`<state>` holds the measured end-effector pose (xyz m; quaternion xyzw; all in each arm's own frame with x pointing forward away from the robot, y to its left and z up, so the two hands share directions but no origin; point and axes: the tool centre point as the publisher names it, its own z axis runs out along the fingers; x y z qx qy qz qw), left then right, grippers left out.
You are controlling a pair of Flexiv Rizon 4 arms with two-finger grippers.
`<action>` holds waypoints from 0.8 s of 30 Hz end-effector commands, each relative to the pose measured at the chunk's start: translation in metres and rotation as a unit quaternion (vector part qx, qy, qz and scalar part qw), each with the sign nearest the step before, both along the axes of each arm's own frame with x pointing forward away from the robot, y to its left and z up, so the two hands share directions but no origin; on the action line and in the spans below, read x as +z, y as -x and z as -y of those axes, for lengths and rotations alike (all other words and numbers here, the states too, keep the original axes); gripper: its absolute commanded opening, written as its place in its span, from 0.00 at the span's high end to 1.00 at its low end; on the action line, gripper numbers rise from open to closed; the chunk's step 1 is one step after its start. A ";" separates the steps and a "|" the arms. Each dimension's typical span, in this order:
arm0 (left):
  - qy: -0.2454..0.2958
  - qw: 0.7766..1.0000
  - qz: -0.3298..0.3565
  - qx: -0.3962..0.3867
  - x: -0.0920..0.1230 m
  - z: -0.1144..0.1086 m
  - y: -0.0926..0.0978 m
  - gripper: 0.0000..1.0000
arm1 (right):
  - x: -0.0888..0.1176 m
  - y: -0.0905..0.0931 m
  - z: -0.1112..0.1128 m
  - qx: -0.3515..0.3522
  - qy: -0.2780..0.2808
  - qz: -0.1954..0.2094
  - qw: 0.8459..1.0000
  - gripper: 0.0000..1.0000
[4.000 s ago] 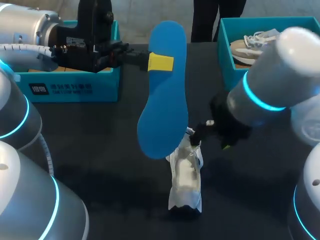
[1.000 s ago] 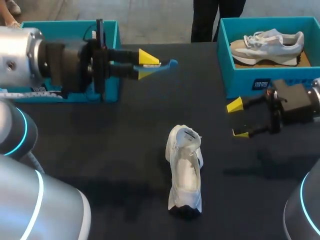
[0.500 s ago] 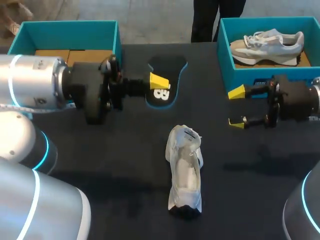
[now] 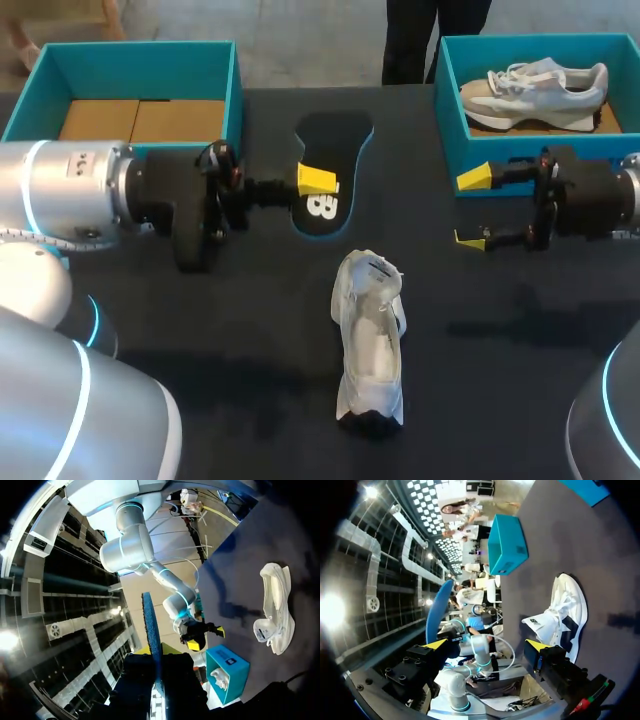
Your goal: Take the shoe out of the shoebox, open the shoe tongue, remove and reinsert the insole, then place the shoe into the shoebox
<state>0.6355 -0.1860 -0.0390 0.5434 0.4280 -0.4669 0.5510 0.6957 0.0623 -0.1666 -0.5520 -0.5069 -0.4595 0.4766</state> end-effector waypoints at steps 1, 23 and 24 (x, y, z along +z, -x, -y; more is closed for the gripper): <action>0.005 0.999 0.034 0.007 -0.004 0.000 0.004 1.00 | 0.000 0.000 -0.001 -0.001 0.002 0.000 1.000 0.00; 0.008 0.987 0.156 0.038 -0.080 0.002 -0.005 1.00 | 0.000 0.000 -0.001 -0.001 0.002 0.000 1.000 0.00; 0.006 0.987 0.158 0.038 -0.082 0.003 -0.007 1.00 | 0.000 0.000 -0.001 -0.001 0.002 0.000 1.000 0.00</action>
